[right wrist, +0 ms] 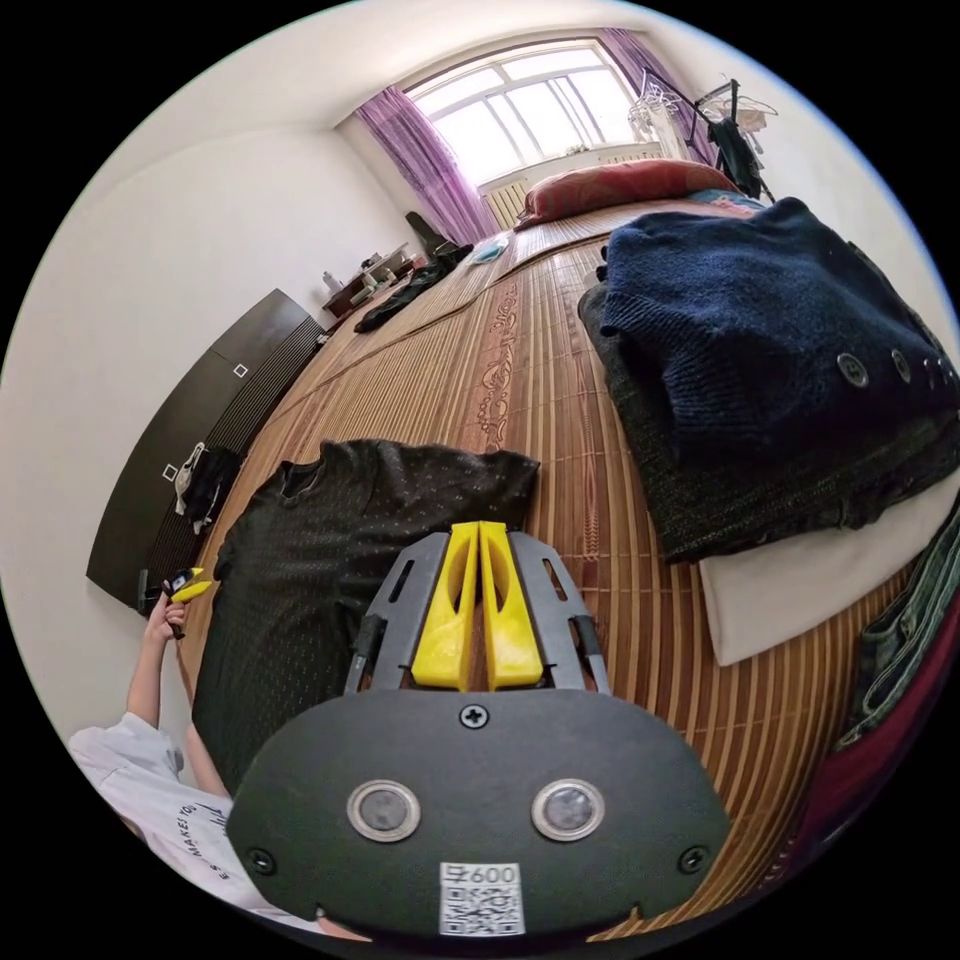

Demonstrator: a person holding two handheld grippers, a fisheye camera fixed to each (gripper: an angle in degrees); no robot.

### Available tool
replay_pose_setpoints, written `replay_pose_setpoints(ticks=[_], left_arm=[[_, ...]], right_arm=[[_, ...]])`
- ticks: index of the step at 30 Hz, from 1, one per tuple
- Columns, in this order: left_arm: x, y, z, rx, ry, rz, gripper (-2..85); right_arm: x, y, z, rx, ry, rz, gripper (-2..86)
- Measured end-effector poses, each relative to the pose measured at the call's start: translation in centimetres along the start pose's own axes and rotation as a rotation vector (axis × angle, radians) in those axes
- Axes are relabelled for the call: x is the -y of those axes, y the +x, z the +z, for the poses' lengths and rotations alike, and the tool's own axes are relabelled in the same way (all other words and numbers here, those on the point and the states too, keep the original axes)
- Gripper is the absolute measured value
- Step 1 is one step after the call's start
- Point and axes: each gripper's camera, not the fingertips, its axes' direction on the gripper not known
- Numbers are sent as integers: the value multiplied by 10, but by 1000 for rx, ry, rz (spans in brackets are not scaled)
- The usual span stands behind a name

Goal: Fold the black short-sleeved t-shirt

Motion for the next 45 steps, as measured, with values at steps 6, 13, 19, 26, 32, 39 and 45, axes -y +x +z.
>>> replay_pose_setpoints(ticks=[6,13,19,26,32,39,45], left_arm=[[22,31,19,148,-99,141,119],[27,56,21,338,-50,225,25],[41,38,27,471,-71,281,37],[60,13,-6,412,71,-43,107],[82,27,26,85,127,-1,44],[89,100,107,563,30,399,6],[69,132,141,623,122,521,5]], right_arm=[[-1,4,0,13,1,7,-8],[-2,14,0,57,3,34,-8],[-3,13,2,55,3,34,-8],[-5,11,5,60,3,38,-9],[-6,6,9,50,4,31,-9],[-7,-5,14,16,6,17,-9],[-7,-14,20,3,4,10,-9]])
